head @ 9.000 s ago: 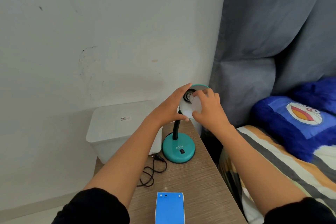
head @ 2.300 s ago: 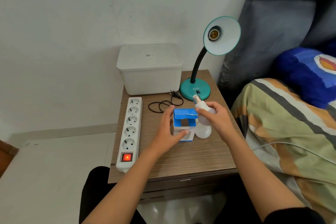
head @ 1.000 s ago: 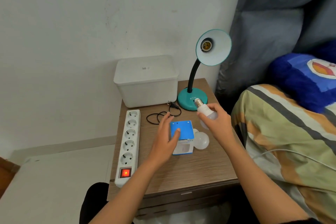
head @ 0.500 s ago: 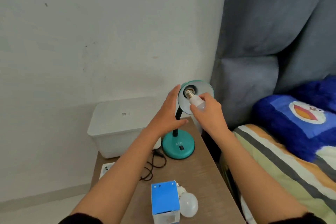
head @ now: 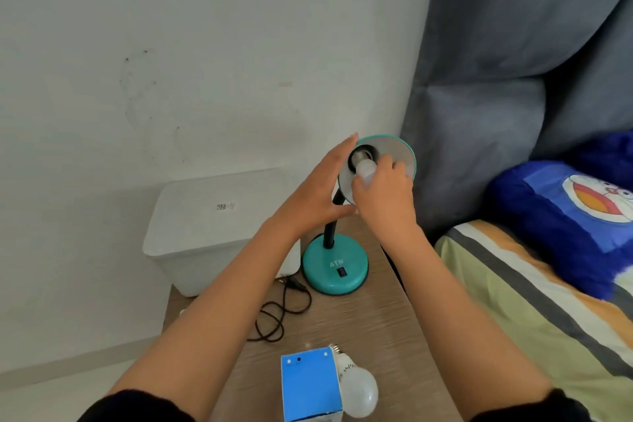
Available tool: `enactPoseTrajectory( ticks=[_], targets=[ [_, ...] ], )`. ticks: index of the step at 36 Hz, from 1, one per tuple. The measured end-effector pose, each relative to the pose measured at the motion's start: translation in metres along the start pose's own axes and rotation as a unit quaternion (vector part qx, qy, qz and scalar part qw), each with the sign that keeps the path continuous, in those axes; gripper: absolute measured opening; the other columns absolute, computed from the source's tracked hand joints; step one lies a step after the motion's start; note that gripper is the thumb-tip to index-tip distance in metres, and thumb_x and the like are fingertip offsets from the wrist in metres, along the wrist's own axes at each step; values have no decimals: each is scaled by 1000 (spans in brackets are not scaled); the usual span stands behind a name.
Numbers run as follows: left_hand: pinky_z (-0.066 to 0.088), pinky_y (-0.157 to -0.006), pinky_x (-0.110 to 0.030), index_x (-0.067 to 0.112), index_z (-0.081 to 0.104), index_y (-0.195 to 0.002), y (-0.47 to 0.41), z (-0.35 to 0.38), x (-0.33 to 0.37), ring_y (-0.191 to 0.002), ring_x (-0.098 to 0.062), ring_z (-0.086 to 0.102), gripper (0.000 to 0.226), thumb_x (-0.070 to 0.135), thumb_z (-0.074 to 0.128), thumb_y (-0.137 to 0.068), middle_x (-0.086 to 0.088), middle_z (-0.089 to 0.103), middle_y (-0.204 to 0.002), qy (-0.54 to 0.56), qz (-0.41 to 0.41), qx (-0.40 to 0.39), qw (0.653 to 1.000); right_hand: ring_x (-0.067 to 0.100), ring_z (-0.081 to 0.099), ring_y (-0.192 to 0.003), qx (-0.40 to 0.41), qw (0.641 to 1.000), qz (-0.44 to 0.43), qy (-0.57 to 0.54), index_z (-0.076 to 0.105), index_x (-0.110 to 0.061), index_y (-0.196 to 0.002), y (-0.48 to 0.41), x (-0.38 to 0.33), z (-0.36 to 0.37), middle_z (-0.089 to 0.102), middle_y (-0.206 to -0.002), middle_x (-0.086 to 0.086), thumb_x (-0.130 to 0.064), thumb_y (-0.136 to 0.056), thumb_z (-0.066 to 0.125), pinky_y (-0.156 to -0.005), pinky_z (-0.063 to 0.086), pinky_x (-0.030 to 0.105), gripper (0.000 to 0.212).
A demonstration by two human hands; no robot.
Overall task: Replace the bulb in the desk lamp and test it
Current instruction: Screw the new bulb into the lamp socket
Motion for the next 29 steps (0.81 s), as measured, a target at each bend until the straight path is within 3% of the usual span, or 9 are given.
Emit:
enactPoseTrajectory(
  ticks=[5,9,14,24,29],
  targets=[
    [18,-111,-12,15,10,-148,2,-1,2,-135,7,17,97,17,76,-76,10,19,-149,7,1,1,1000,38,43,-107,-9,998,28,-49,40,-1,-111,1,0,0,43,-117,20,-23,-80,58,-85,35,39,42],
    [18,-111,-13,17,10,-148,2,-1,2,-136,5,18,98,18,76,-76,10,19,-150,9,0,1,1000,38,42,-107,-3,997,40,-66,38,-1,-110,4,1,-2,41,-118,20,-22,-78,61,-89,36,41,45],
    [18,-109,-9,21,10,-148,3,0,1,-134,14,16,101,16,78,-74,15,19,-148,11,-5,6,1000,36,44,-102,39,998,24,-45,40,1,-111,11,3,-4,44,-118,21,-18,-79,59,-86,35,36,42],
    [22,-112,-16,19,14,-148,4,1,6,-133,12,18,91,18,73,-80,16,19,-147,23,-18,10,1000,32,43,-113,65,997,-6,39,40,0,-123,18,1,7,46,-123,19,-36,-92,48,-97,36,36,48],
    [21,-112,-18,21,15,-148,4,0,4,-132,14,18,89,11,70,-79,17,20,-146,35,-25,10,999,32,40,-111,28,999,8,-17,40,0,-118,12,0,7,42,-121,16,-23,-76,60,-91,36,36,52]
  ],
)
Point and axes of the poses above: each hand's wrist, its own y-axis away from the middle knuckle, its own z-axis out of the palm, x = y × z, the point moved 2 cm from there along -y, towards the middle knuckle
